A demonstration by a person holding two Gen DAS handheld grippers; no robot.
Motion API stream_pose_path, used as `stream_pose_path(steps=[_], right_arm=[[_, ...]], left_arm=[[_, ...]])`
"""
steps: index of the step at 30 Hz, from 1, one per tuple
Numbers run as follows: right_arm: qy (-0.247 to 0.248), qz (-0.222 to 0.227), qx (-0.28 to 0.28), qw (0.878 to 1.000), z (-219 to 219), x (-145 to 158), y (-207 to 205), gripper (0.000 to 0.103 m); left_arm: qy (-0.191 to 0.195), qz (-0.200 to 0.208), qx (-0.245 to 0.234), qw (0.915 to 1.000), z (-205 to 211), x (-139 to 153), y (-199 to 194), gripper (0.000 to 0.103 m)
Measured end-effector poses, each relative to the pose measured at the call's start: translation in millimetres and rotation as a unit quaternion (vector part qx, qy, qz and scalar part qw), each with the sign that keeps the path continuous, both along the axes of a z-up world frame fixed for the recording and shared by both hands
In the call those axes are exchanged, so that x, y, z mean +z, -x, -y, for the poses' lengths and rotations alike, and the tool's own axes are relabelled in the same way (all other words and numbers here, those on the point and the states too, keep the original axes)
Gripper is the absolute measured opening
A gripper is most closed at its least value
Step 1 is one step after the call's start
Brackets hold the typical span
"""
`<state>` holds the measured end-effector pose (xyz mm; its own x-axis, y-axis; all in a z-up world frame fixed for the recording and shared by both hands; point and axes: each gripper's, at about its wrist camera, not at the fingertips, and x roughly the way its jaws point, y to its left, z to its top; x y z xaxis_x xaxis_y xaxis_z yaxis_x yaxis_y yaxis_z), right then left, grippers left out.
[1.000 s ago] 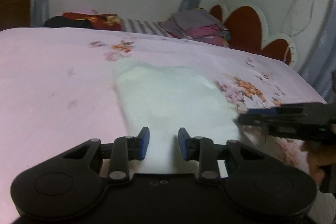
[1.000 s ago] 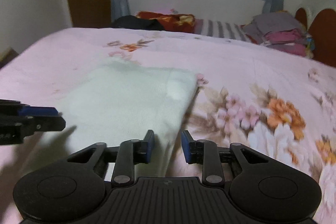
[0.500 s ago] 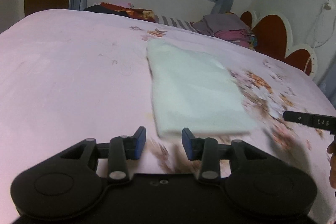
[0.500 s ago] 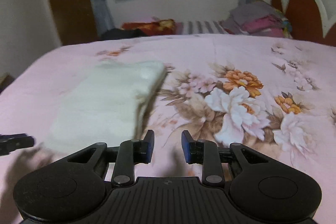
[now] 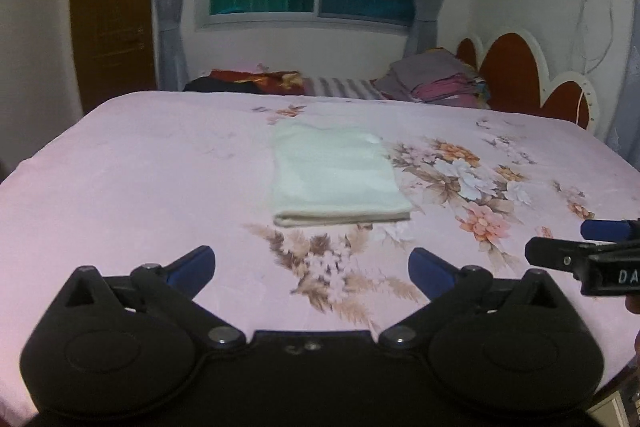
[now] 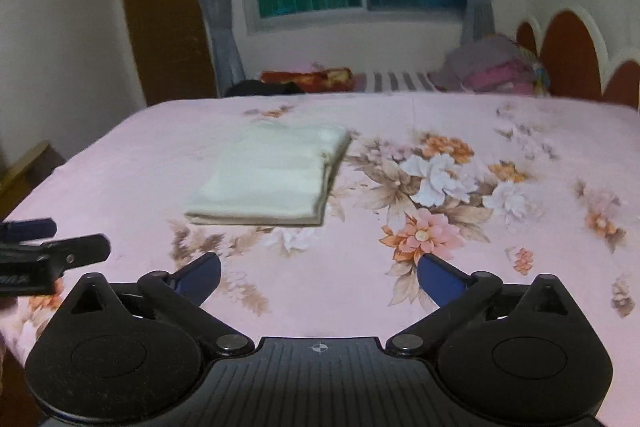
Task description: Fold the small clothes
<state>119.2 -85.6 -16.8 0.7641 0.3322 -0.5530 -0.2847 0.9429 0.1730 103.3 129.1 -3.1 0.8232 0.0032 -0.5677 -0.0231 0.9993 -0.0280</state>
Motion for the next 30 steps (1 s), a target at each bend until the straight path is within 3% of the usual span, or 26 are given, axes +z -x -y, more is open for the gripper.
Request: stream_pose_path(steps=[5,15,30], right_arm=[[0.020,0.025,-0.014,0.999,0.4,11.6,30.7,0.103],[0.029,0.026,-0.032,0.999,5.7,21.9,72.1,0.103],[0.030,0.049,-0.030,0.998,11.6,39.6,96.7,0.103]], left_arm=[[-0.002,0.013,0.003,0.9999,8.7,8.4,32.4,0.103],[0.015,0.032,0.002,0.9994,14.6,20.3,67.9,0.103],[0.013,0.048,-0.009,0.9987,23.9,26.7,82.4,0.103]])
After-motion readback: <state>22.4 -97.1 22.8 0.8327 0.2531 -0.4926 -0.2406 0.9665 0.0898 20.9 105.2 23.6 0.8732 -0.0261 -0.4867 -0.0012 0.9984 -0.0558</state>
